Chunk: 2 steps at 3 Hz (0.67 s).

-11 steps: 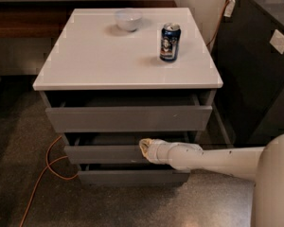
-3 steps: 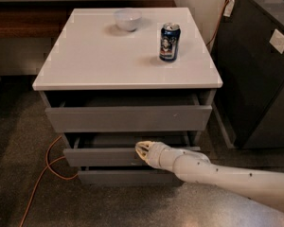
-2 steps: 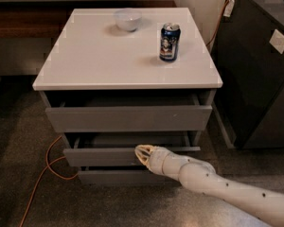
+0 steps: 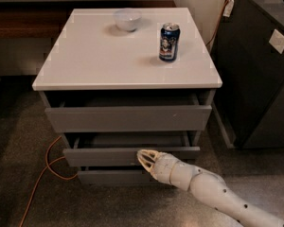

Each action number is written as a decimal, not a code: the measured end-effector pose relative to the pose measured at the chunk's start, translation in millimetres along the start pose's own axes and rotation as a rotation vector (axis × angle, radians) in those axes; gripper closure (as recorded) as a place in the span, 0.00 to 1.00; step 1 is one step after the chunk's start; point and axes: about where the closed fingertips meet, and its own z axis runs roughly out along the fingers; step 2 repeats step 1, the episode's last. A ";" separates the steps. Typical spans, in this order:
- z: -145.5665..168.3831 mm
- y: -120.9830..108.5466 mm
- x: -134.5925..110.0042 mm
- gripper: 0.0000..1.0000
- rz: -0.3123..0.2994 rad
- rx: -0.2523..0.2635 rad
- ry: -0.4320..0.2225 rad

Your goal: Open middle drawer

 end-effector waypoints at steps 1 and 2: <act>-3.2 -3.3 -0.3 0.81 0.001 0.009 0.000; -3.2 -3.3 -0.3 0.81 0.001 0.009 0.000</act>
Offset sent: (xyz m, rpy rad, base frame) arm 0.0000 0.0000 0.0000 0.0000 0.0000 0.0000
